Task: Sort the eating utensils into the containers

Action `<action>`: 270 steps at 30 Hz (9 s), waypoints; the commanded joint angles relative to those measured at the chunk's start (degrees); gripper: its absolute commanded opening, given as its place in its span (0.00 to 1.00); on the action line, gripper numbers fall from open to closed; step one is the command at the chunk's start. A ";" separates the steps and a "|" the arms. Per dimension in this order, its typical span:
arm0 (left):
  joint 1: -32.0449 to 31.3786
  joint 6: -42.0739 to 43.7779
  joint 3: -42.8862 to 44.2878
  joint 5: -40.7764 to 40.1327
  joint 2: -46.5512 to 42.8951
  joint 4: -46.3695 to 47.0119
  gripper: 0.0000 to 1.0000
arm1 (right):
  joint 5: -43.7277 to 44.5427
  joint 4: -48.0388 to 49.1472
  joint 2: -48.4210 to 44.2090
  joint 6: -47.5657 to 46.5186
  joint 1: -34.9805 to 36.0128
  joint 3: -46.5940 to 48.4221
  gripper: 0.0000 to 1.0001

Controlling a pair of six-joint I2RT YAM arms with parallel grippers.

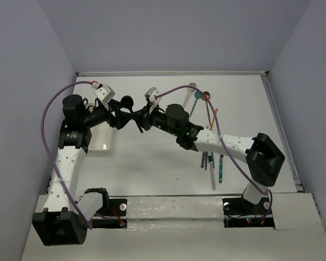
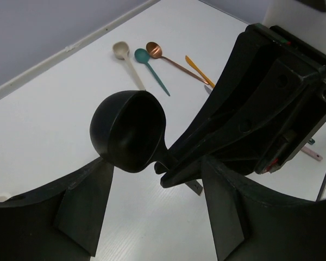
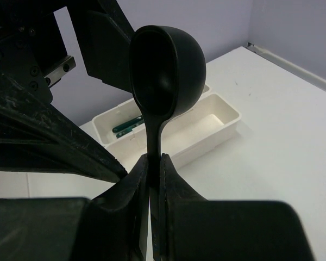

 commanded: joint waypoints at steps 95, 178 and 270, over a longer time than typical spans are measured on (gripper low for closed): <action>23.97 16.57 10.30 -31.07 41.12 -4.17 0.41 | 20.94 -20.55 -4.44 9.98 -9.07 -3.63 0.85; -4.42 -9.09 -1.83 -17.54 -3.36 11.56 0.81 | 18.40 17.40 2.42 -2.65 0.83 0.78 0.00; 23.88 19.82 1.95 -29.31 25.21 0.05 0.65 | 23.06 -49.46 16.03 4.91 -37.48 18.70 0.62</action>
